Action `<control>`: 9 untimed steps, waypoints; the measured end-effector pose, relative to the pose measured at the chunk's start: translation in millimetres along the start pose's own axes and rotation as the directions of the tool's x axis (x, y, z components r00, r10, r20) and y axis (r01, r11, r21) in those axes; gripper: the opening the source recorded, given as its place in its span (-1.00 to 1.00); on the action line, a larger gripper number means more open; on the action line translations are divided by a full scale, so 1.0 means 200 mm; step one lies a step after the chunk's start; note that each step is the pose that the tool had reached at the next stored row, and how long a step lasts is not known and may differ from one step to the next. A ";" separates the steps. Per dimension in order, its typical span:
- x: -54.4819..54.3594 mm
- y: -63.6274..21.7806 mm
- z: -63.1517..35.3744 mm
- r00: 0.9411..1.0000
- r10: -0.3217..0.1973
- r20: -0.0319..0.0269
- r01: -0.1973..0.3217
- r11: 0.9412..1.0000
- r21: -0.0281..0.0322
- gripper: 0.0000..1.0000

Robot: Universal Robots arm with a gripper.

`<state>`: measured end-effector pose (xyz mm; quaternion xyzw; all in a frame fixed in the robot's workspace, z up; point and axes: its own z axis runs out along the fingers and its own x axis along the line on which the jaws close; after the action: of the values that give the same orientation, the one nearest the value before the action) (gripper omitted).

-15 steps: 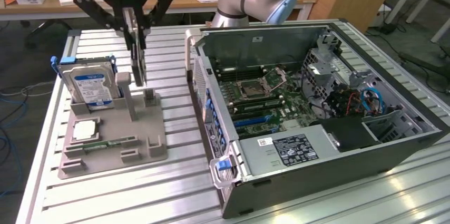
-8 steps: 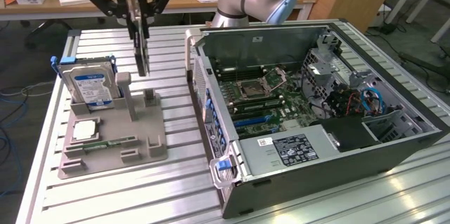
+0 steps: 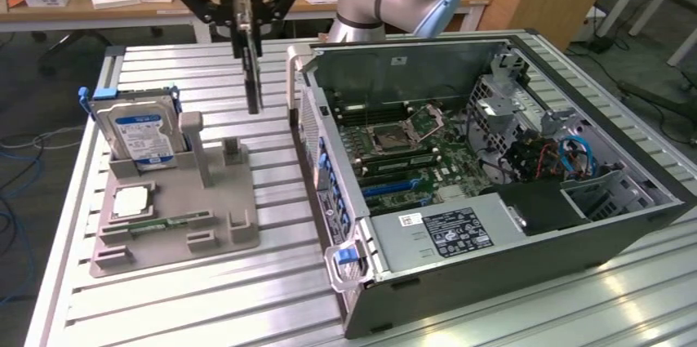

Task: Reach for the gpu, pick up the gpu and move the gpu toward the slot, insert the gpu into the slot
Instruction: 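Pick up the gpu and move the gpu toward the slot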

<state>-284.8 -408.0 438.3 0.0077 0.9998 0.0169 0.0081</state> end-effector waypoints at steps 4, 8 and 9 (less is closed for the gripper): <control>-0.09 0.001 0.002 1.000 0.000 0.000 0.000 1.000 -0.002 -0.47; -0.17 0.002 0.003 1.000 0.000 0.000 0.000 1.000 -0.004 -0.47; -0.20 0.003 0.004 1.000 0.000 0.000 0.000 1.000 -0.004 -0.47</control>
<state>-245.7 -408.0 438.2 0.0076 0.9998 0.0188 0.0082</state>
